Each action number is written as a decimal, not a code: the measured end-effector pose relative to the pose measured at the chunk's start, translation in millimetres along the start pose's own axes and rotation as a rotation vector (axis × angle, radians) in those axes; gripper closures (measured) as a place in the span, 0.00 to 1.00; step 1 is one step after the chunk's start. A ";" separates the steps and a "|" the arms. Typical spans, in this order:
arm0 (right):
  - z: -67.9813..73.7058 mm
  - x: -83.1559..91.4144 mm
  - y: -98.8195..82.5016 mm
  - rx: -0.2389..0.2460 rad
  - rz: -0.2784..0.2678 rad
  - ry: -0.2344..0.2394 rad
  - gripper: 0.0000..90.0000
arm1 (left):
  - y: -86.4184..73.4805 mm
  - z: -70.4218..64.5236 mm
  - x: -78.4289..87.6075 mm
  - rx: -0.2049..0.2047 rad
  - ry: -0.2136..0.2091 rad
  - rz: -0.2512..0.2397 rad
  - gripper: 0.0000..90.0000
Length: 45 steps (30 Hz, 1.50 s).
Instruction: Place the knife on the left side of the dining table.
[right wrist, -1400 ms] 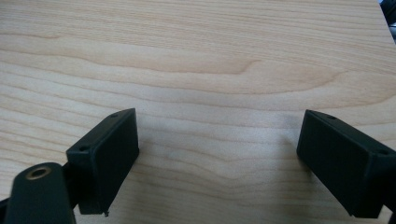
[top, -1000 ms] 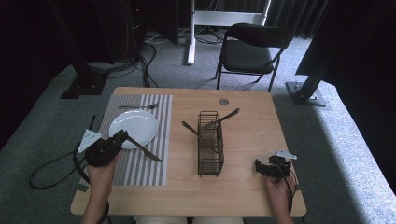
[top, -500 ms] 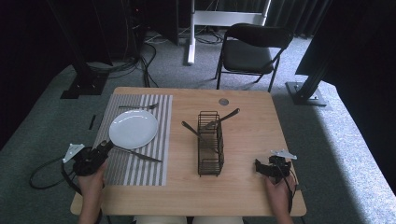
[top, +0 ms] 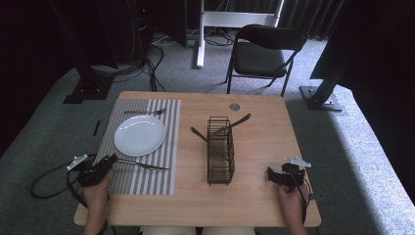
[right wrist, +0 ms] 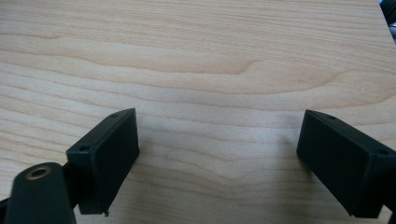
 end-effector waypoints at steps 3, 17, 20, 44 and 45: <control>0.0 0.0 0.0 0.000 0.000 0.000 0.13 | -2.7 2.4 -7.5 0.014 0.029 0.037 0.62; 0.0 0.0 0.0 -0.001 0.000 0.000 0.13 | -10.7 4.6 -20.4 -0.090 0.187 0.104 0.51; 0.0 0.0 0.0 -0.001 0.000 0.000 0.13 | -11.7 2.7 -20.3 -0.119 0.185 0.104 0.45; 0.0 0.0 0.0 0.000 0.000 0.000 0.13 | -34.6 -16.3 15.9 -0.355 0.144 0.098 0.38; 0.0 0.0 0.0 -0.001 0.000 0.000 0.13 | -35.6 -16.6 17.6 -0.356 0.147 0.096 0.38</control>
Point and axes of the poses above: each handheld gripper's, and its own axes: x roughly backward along the jaws, y roughly out of its top, z roughly to its left, the point moved 8 cm from there along -x, roughly forward along the jaws, and after that the axes turned 11 degrees about y, right-handed, at the moved point
